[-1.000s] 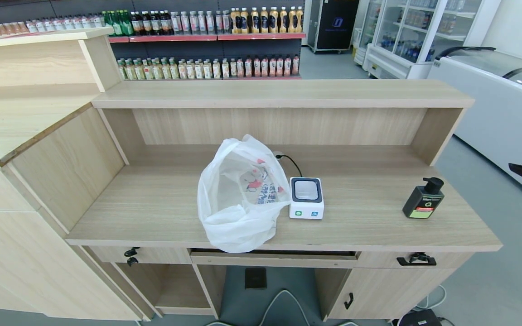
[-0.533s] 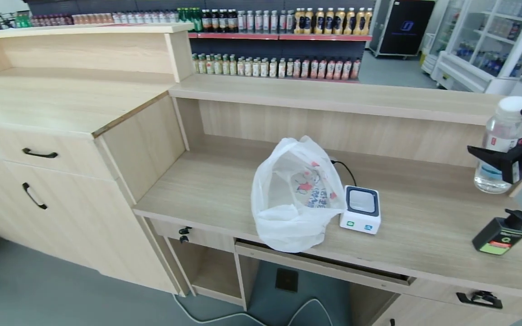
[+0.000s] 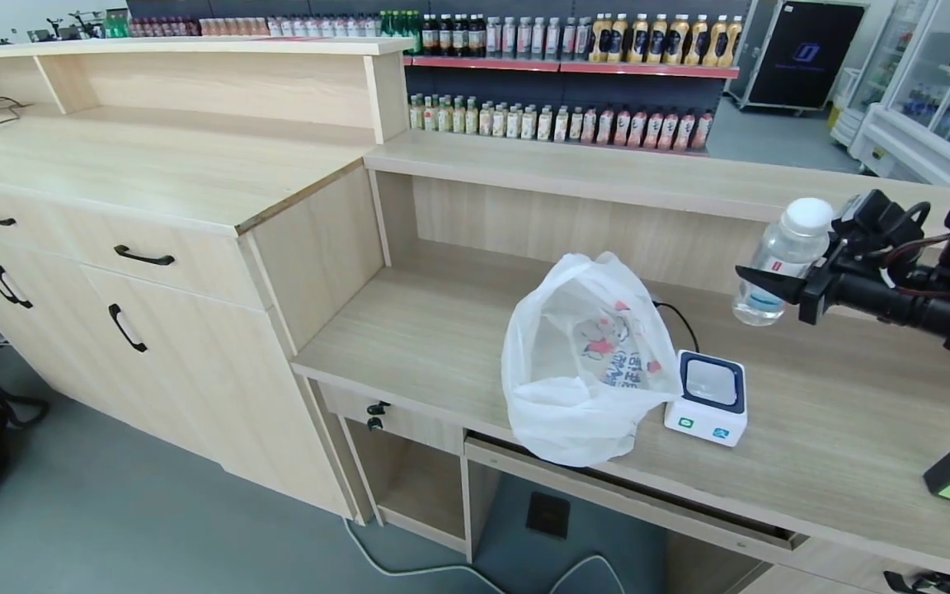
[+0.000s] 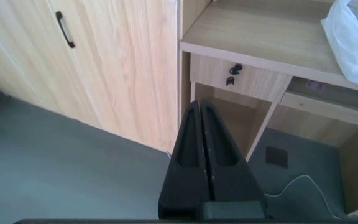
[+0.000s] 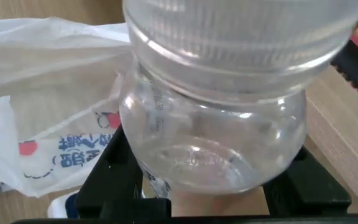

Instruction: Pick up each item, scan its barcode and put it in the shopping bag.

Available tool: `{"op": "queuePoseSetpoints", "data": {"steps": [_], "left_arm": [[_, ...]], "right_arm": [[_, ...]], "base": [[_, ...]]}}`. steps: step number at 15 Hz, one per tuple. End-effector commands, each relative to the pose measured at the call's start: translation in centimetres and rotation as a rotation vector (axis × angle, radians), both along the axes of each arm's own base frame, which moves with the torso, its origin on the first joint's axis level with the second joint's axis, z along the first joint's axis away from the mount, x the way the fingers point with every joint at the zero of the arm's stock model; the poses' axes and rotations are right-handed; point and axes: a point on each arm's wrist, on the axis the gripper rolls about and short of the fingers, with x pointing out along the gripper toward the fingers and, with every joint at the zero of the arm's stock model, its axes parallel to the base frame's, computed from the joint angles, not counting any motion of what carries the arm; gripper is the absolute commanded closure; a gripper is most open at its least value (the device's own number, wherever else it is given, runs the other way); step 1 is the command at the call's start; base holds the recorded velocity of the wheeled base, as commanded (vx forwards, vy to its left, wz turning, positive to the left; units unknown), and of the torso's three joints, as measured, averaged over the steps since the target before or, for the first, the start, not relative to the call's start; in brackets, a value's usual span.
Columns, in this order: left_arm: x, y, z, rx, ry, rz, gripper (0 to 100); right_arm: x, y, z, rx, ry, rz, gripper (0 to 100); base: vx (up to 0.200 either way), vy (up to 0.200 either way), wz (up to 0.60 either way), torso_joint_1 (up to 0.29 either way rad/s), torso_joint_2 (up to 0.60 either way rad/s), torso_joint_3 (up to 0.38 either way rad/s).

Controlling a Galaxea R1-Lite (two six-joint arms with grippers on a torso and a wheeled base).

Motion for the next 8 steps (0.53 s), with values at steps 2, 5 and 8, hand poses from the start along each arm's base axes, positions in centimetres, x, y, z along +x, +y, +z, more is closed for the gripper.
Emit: {"op": "queuePoseSetpoints", "data": {"steps": [2,5,8], "left_arm": [[0.0,0.0,0.0,0.0,0.0,0.001,100],[0.0,0.0,0.0,0.0,0.0,0.001,100],[0.0,0.0,0.0,0.0,0.0,0.001,100]], "right_arm": [[2.3,-0.1,-3.6,-0.048,-0.008,0.081,100],[3.3,-0.1,-5.5,-0.092,-0.037,0.183,100],[4.6,0.2,-6.5,-0.121,-0.09,0.22,100]], "base": [[0.0,0.0,0.0,0.0,0.0,0.0],[0.0,0.0,0.0,0.0,0.0,0.0],[0.0,0.0,0.0,0.0,0.0,0.0]]}}
